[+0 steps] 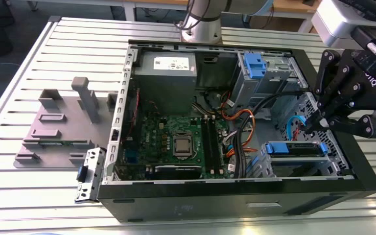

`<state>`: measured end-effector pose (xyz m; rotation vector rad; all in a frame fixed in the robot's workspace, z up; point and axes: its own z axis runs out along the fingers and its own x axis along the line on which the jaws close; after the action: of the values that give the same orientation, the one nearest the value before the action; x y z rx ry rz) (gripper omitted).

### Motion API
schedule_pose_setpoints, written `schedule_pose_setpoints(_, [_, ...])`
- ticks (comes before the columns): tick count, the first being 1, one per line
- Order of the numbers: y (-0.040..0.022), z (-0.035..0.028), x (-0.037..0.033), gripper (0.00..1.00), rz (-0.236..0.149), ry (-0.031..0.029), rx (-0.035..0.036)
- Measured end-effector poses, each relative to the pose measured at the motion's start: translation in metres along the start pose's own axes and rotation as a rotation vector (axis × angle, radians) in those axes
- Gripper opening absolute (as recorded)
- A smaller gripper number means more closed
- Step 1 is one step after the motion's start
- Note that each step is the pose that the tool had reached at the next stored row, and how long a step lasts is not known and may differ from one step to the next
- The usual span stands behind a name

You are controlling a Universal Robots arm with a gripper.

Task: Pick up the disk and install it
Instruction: 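Insert the disk into the insertion slot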

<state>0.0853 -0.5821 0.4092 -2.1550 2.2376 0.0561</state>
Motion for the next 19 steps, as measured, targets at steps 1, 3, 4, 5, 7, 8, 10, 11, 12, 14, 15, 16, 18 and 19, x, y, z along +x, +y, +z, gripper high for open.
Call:
schedule_pose_setpoints(1, [0.0,0.0001,0.0,0.11,0.0,0.0,0.0])
schedule_pose_setpoints(3, [-0.0008,0.0014,0.0,0.11,0.0,-0.0002,-0.0001])
schedule_pose_setpoints(4, [-0.0013,0.0024,0.0,0.11,0.0,0.0,-0.0001])
schedule_pose_setpoints(5, [-0.0022,0.0035,-0.0001,0.11,0.0,0.0001,0.0])
schedule_pose_setpoints(7, [-0.0045,0.0062,-0.0004,0.11,0.0,0.0007,-0.0003])
schedule_pose_setpoints(8, [-0.0058,0.0078,-0.0005,0.11,0.0,0.0011,-0.0004])
schedule_pose_setpoints(10, [-0.0087,0.0113,-0.0006,0.11,0.0,0.0022,-0.001])
schedule_pose_setpoints(11, [-0.0101,0.0131,-0.0006,0.11,0.0,0.0028,-0.0013])
schedule_pose_setpoints(12, [-0.0118,0.0149,-0.0007,0.11,0.0,0.0033,-0.0016])
schedule_pose_setpoints(14, [-0.0154,0.0184,-0.001,0.11,0.0,0.0047,-0.0023])
schedule_pose_setpoints(15, [-0.0177,0.0204,-0.0012,0.11,0.0,0.0053,-0.0028])
schedule_pose_setpoints(16, [-0.0202,0.0221,-0.0014,0.11,0.0,0.0059,-0.0035])
schedule_pose_setpoints(18, [-0.0259,0.0253,-0.0019,0.11,0.0,0.007,-0.0051])
schedule_pose_setpoints(19, [-0.0283,0.0268,-0.0022,0.11,0.0,0.0074,-0.0058])
